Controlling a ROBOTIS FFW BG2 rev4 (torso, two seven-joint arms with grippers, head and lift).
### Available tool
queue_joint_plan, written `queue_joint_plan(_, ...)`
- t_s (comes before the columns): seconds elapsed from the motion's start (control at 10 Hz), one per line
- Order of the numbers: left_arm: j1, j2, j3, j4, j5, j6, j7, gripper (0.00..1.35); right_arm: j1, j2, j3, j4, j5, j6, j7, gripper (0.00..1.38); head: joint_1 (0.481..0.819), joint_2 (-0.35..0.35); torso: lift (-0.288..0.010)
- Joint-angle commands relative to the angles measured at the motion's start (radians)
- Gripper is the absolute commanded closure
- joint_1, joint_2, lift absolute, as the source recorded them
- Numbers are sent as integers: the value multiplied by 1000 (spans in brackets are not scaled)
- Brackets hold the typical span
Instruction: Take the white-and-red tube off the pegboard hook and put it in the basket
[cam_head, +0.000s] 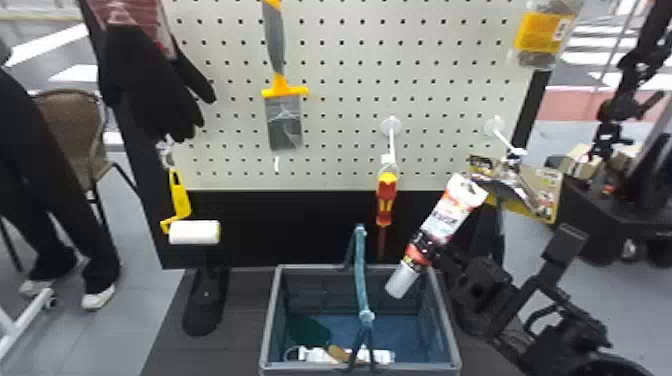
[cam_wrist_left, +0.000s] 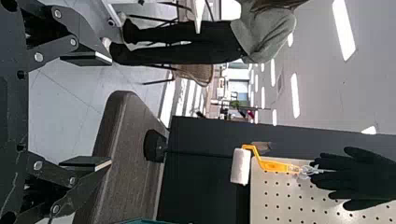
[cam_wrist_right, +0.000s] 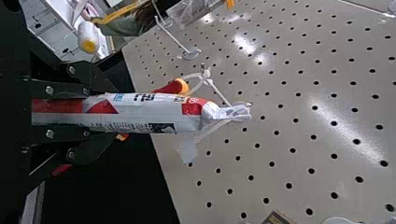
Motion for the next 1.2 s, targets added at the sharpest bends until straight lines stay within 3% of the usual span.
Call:
queue_joint_plan(0.0, -1, -1, 0, 0, 1, -2, 0, 504, -7, 12, 16, 30, -10, -8, 0, 981, 549, 0, -100)
queue_joint_plan(1.1, -10, -1, -3, 8, 4, -6, 0, 504, -15, 21, 72, 172, -25, -34, 11, 981, 549, 0, -100)
